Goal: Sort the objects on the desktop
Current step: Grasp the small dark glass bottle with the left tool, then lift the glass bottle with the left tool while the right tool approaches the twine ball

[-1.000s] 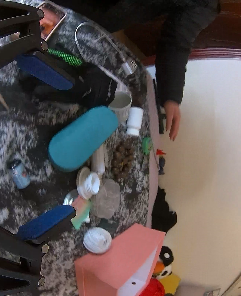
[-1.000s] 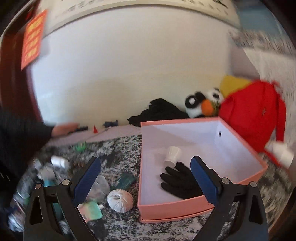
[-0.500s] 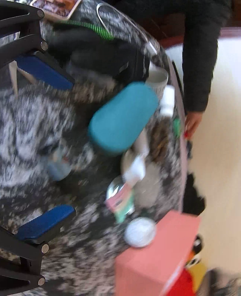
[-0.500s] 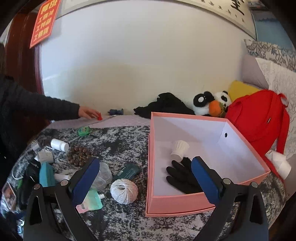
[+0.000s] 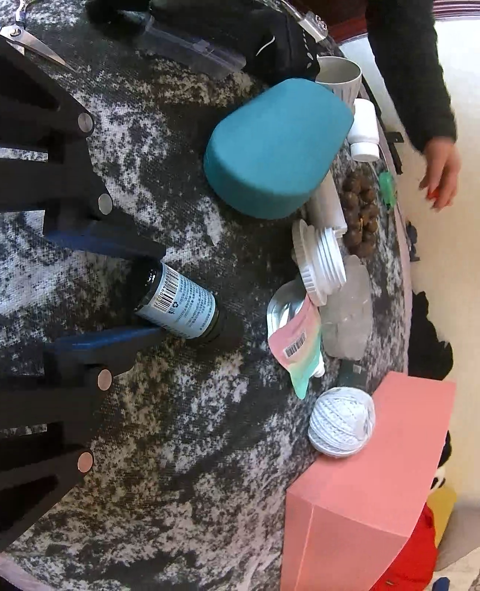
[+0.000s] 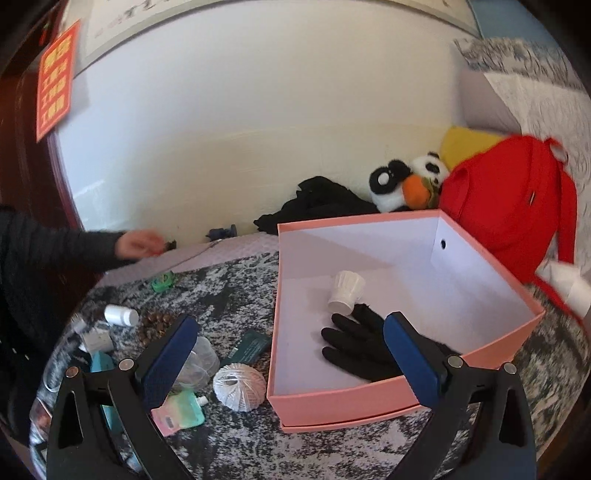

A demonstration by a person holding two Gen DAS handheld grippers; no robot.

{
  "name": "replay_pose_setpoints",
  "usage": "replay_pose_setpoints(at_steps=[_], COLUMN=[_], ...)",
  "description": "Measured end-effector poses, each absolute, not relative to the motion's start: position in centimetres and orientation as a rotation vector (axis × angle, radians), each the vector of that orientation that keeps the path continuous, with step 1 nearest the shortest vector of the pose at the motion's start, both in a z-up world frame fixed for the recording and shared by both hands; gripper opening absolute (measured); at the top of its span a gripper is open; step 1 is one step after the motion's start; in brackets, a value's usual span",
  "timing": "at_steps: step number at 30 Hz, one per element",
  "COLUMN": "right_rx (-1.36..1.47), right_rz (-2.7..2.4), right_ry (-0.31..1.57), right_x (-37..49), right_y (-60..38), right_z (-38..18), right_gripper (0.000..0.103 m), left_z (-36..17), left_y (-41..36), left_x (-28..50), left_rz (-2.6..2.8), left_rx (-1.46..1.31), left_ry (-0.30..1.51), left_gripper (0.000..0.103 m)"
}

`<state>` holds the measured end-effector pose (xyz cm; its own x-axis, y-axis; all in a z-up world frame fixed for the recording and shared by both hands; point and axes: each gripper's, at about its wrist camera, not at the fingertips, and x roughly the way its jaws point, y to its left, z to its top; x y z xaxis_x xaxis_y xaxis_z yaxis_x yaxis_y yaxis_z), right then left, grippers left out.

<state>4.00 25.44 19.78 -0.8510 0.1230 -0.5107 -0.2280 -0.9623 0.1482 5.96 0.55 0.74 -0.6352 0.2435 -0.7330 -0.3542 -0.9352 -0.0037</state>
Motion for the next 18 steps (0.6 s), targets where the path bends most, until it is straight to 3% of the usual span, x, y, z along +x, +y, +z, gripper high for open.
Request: replay_pose_setpoints(at_steps=[18], right_rx=[-0.813], right_rz=[2.854], right_ry=[0.174], right_x=[3.3], right_y=[23.5], right_z=[18.7], right_gripper=[0.102], left_z=[3.4], left_y=[1.0], left_x=[6.0], left_rz=[2.578], left_rx=[-1.016], left_ry=[0.14], left_gripper=[0.026])
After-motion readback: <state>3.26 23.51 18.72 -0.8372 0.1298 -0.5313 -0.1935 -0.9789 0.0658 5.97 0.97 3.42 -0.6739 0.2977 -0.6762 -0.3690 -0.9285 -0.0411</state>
